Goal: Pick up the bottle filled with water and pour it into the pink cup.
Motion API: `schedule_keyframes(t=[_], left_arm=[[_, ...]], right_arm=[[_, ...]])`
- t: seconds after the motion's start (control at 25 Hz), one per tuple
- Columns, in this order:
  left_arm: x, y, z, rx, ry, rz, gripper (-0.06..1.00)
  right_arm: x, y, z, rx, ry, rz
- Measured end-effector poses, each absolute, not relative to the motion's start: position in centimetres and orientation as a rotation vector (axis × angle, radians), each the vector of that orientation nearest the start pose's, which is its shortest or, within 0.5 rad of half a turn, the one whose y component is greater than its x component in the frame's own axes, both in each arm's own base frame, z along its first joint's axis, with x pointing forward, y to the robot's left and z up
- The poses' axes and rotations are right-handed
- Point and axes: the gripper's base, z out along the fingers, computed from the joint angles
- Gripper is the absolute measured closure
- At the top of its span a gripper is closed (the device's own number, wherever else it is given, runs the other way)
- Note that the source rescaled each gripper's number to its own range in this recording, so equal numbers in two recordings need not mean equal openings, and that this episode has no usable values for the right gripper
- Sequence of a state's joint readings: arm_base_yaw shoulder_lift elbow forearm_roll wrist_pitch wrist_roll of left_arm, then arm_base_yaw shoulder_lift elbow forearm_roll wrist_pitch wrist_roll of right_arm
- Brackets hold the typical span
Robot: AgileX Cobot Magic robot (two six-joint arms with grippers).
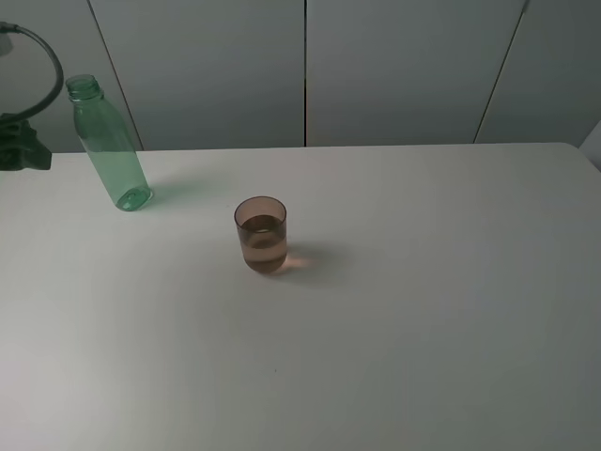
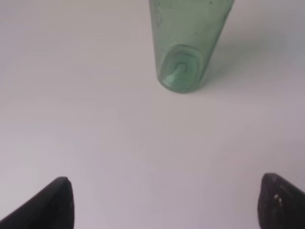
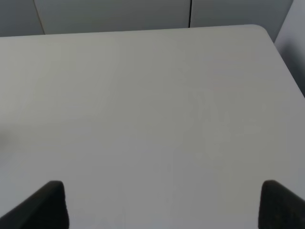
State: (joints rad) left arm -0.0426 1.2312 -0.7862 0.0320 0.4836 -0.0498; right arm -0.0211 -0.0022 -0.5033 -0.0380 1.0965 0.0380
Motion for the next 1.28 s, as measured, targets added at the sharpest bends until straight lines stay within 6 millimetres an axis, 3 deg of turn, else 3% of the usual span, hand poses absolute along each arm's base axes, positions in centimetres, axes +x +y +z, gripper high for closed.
schedule_keyframes(t=[0.16, 0.4, 0.8, 1.0, 1.28], left_arm=[[21.2, -1.1, 29.1, 0.025, 2.427, -0.062, -0.06], [15.9, -1.3, 30.6, 0.108, 2.456, -0.093, -0.06], [8.1, -1.4, 29.9, 0.149, 2.371, -0.134, -0.06], [5.3, -1.3, 29.9, 0.165, 2.354, -0.138, -0.06], [1.8, -1.1, 28.2, 0.170, 2.232, -0.122, -0.06]], right_arm=[[-0.7, -0.3, 27.5, 0.064, 2.073, -0.035], [-0.7, -0.3, 27.5, 0.064, 2.073, -0.035], [-0.7, -0.3, 27.5, 0.064, 2.073, -0.035], [-0.7, -0.3, 27.5, 0.064, 2.073, -0.035], [-0.7, -0.3, 27.5, 0.064, 2.073, -0.035]])
